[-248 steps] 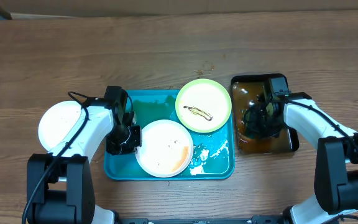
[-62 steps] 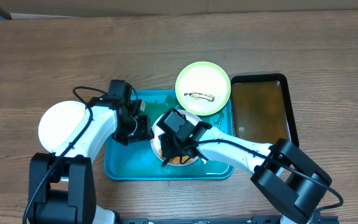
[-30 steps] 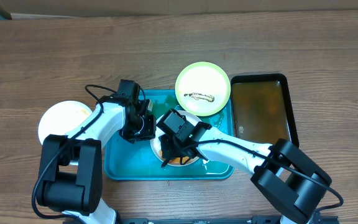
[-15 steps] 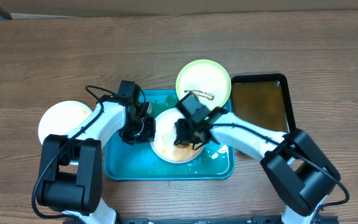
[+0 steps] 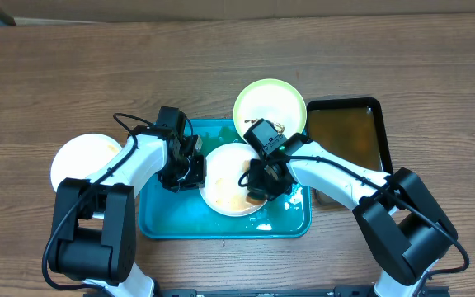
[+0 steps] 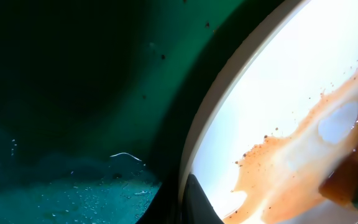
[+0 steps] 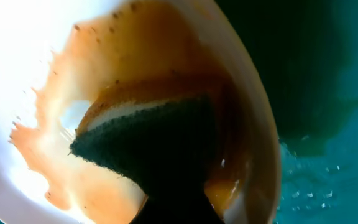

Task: Clean dirty plates on tray and stack at the side
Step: 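Return the sponge to the black tray with the right gripper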

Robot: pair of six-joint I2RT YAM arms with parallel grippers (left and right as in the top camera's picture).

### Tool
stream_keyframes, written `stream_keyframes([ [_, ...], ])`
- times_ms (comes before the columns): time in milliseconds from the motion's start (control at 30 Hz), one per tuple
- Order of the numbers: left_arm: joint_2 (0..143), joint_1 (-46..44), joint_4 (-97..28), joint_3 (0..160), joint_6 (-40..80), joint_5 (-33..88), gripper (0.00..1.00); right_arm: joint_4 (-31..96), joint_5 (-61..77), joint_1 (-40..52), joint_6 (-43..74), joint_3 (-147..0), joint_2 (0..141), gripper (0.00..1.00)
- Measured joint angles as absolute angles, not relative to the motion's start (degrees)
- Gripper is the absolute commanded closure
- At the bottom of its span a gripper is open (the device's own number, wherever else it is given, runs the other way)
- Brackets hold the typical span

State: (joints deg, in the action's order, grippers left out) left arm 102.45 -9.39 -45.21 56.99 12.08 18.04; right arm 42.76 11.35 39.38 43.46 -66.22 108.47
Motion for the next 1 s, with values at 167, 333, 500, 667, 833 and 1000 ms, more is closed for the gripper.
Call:
stream_keyframes([
  [167,101.5,-9.0,-45.8,56.8,12.1,17.5,0.96,42.3,12.5,39.4,42.1,-65.9,108.0,0.96],
  [333,98.9,-8.1,-46.5,56.0,12.1,14.9,0.96,42.3,11.9,39.9,38.5,-65.6,106.0,0.96],
  [500,96.2,-7.7,-46.7,55.9,12.1,12.3,0.96,43.8,7.4,39.7,36.1,-65.7,99.0,0.96],
  [667,94.6,-7.4,-47.4,55.9,12.1,10.8,0.96,48.2,3.9,36.6,35.3,-66.9,93.1,0.96],
  [833,94.4,-7.4,-48.5,55.9,12.1,9.2,0.96,54.8,1.0,28.1,34.8,-67.0,92.3,0.96],
  [1000,92.4,-7.4,-49.7,55.9,12.1,6.5,0.96,57.5,-2.6,19.0,32.8,-67.0,92.3,0.96],
])
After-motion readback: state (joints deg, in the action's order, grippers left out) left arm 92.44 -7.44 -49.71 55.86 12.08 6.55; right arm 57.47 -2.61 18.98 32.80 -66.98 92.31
